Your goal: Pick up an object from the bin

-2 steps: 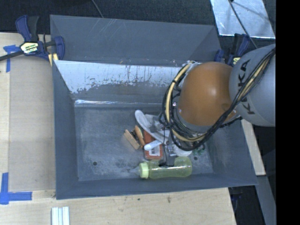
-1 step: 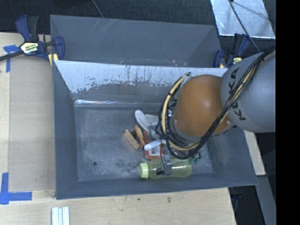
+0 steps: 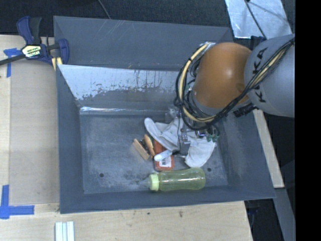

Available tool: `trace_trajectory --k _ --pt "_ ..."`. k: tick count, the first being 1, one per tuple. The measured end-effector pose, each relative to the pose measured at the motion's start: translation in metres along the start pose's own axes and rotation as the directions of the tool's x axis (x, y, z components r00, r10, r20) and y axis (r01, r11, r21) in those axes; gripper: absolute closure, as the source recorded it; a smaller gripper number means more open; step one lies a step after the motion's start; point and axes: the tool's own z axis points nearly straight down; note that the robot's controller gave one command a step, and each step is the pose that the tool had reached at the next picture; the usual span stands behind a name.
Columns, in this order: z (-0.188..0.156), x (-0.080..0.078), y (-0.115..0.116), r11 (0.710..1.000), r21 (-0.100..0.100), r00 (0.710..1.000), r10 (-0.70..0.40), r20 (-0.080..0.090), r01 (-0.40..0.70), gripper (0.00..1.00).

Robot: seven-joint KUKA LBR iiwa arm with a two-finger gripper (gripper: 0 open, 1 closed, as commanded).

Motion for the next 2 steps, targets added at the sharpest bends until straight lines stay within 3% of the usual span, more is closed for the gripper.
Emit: trace_trajectory --k 1,2 --pt "0.064 -0.002 -0.008 0.989 0.0 0.989 0.146 0.004 -0.146 0.0" --pt "0.077 -0.013 -0.016 0.991 -0.004 0.991 0.135 0.02 -0.135 1.0"
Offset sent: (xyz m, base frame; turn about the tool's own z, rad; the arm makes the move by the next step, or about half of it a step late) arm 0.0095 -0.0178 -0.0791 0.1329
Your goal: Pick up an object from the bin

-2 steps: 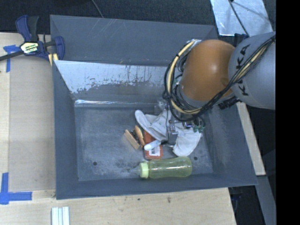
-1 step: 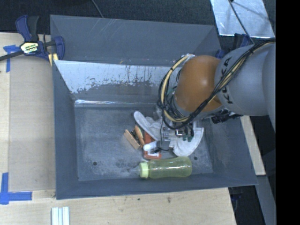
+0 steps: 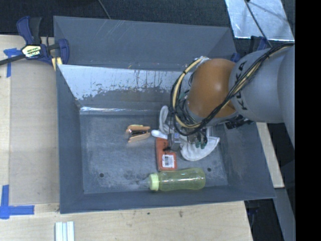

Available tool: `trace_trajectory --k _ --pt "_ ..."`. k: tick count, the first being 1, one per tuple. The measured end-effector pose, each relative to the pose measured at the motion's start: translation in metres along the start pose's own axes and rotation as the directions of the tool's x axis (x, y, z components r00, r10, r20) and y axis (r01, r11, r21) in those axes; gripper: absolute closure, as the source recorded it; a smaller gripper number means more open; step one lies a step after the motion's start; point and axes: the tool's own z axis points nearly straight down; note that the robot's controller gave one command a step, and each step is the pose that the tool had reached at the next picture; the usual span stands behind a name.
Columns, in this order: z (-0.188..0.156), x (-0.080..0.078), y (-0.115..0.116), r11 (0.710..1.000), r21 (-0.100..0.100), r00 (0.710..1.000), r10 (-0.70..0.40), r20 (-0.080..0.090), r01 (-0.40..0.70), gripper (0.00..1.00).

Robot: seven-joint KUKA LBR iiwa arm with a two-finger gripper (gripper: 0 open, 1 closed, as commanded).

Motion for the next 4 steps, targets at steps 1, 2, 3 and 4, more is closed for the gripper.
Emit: trace_trajectory --k 1,2,3,4 --pt "-0.003 0.0 -0.002 1.0 0.001 1.0 -0.003 -0.005 0.003 1.0" --pt "-0.005 0.001 -0.002 1.0 0.002 1.0 -0.003 -0.011 0.003 1.0" --pt "-0.024 0.003 -0.002 1.0 0.004 1.0 -0.002 -0.024 0.002 1.0" --pt "-0.046 0.002 -0.002 1.0 0.004 1.0 -0.002 -0.022 0.002 1.0"
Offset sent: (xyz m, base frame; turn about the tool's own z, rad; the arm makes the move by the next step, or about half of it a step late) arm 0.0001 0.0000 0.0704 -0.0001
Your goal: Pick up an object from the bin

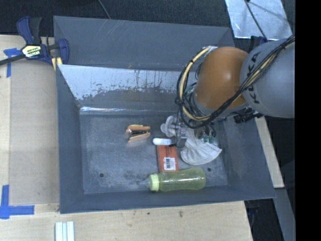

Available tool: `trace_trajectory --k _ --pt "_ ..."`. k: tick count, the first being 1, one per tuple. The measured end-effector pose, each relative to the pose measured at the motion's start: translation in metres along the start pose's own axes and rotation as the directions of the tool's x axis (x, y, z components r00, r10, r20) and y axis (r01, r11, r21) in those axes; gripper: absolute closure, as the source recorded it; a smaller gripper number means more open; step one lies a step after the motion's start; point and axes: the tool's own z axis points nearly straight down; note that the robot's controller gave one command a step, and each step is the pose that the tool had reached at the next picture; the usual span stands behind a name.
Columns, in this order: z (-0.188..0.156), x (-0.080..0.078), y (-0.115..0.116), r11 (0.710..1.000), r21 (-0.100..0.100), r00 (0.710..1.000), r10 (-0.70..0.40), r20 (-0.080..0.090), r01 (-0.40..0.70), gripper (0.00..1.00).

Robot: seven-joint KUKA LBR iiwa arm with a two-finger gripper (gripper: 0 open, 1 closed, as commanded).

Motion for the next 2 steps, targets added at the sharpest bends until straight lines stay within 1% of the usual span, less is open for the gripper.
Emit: trace_trajectory --k 2 --pt "-0.0227 -0.0012 -0.0001 1.0 0.0 1.0 0.001 0.005 -0.001 1.0"
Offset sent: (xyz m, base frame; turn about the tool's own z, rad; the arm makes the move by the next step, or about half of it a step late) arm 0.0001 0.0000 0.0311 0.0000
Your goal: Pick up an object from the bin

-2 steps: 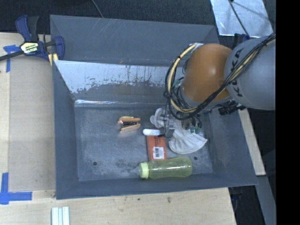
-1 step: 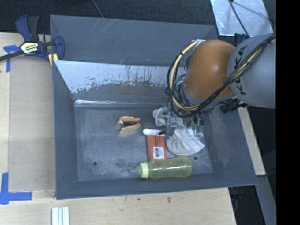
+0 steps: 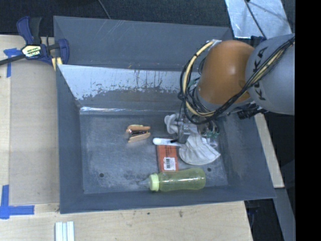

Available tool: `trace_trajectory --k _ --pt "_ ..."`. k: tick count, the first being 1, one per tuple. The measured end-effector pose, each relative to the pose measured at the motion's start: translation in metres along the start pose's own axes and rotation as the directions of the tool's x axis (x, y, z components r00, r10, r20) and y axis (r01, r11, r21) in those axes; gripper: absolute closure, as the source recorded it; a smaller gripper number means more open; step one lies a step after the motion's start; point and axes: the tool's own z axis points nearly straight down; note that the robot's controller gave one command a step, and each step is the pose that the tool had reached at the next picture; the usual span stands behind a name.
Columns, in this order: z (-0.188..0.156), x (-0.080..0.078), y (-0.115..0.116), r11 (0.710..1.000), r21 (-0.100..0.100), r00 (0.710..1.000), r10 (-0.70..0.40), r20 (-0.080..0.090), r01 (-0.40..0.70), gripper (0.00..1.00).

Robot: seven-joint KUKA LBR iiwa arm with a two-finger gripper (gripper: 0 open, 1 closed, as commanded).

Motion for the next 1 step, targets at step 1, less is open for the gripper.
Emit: trace_trajectory --k 1 --pt "-0.0065 0.0004 -0.0002 1.0 0.0 1.0 0.0 -0.003 0.0 1.0"
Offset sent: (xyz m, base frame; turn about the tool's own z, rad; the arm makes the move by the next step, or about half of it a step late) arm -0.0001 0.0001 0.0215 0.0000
